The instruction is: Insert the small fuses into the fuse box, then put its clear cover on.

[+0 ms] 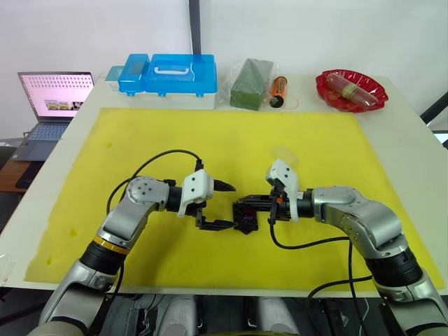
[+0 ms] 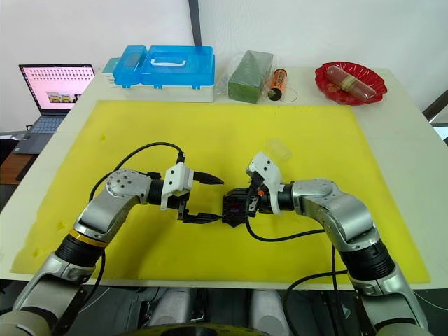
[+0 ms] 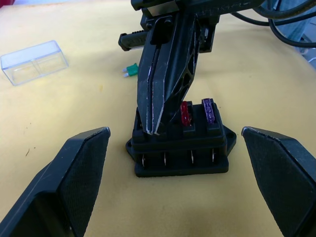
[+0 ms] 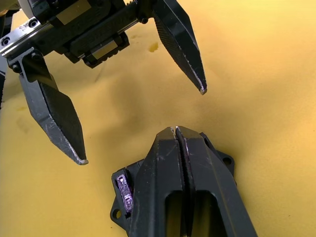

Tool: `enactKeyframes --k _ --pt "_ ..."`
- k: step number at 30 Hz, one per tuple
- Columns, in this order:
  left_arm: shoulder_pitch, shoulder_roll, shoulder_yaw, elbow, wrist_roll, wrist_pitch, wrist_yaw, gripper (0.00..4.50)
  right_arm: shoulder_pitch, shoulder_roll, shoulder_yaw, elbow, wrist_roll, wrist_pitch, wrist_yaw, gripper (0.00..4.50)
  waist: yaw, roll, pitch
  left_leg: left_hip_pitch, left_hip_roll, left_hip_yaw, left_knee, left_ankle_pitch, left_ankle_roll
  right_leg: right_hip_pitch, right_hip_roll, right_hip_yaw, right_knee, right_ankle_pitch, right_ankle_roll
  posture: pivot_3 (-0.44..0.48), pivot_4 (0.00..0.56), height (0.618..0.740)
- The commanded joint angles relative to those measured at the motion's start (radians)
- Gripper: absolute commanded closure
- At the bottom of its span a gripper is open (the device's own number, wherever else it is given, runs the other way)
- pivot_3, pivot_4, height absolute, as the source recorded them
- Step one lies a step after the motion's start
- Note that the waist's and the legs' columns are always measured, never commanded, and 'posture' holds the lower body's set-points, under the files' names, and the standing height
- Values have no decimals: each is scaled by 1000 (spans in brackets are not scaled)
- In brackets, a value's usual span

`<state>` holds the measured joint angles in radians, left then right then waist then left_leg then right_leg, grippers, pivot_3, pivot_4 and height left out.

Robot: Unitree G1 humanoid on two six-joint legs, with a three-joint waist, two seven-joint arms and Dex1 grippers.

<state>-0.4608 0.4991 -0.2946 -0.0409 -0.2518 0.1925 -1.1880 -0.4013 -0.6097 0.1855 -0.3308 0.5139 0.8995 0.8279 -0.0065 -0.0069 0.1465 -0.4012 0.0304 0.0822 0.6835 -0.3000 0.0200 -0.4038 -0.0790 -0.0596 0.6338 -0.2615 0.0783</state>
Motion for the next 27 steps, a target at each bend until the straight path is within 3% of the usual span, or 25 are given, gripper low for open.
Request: enactKeyframes --k 1,11,23,27 --pt "-16 3 25 -39 -26 9 -2 0 -3 -14 -7 1 -5 26 -14 4479 -1 0 0 0 0 0 0 0 0 0 0 0 0 0 0 0 150 740" --pt "-43 59 80 -85 -84 109 -19 0 17 -152 -260 -259 139 133 -36 4479 14 1 1 -4 0 0 0 0 0 -4 -1 0 0 0 0 0 150 740" --pt "-77 188 102 -72 -104 174 -110 0 371 -376 -594 -407 115 -3 53 4479 19 1 2 -4 0 0 0 0 0 -4 1 0 -1 0 0 0 150 740" --pt "-88 236 112 -43 -102 160 -158 0 453 -441 -719 -386 112 -4 104 3498 20 1 2 -4 0 0 0 0 0 -4 2 0 -1 0 0 0 150 740"
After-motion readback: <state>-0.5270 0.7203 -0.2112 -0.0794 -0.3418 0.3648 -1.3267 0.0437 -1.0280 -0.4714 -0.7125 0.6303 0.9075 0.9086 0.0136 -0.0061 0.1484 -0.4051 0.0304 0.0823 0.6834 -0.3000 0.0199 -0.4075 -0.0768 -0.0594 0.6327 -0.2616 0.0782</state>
